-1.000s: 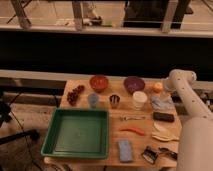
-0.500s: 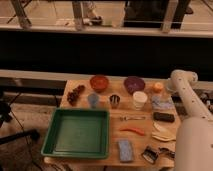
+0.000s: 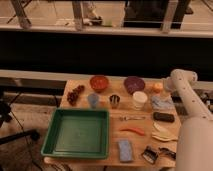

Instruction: Place apple in purple bowl

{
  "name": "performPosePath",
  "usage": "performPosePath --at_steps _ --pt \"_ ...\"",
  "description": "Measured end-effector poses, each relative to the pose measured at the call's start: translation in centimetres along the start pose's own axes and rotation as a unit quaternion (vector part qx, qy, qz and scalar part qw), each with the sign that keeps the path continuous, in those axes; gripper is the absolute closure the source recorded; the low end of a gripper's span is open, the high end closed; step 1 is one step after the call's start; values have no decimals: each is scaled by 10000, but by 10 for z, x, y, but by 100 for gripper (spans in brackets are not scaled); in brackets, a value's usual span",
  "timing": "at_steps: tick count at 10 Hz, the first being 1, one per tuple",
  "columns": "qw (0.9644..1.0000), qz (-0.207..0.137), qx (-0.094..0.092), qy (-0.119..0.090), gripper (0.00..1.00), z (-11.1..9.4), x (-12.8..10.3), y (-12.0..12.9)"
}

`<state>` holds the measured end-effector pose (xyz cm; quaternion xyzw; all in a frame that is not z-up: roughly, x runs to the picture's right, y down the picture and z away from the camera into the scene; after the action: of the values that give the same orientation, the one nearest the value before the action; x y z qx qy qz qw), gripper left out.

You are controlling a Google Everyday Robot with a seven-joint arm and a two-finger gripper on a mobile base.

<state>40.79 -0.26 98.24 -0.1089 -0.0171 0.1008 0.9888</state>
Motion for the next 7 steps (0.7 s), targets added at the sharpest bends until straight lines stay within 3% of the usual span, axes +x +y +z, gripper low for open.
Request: performPosePath --at_steps 3,7 --pt "9996 -132 230 -103 20 0 -10 -10" --pt "9976 -339 594 -80 20 18 -13 -30"
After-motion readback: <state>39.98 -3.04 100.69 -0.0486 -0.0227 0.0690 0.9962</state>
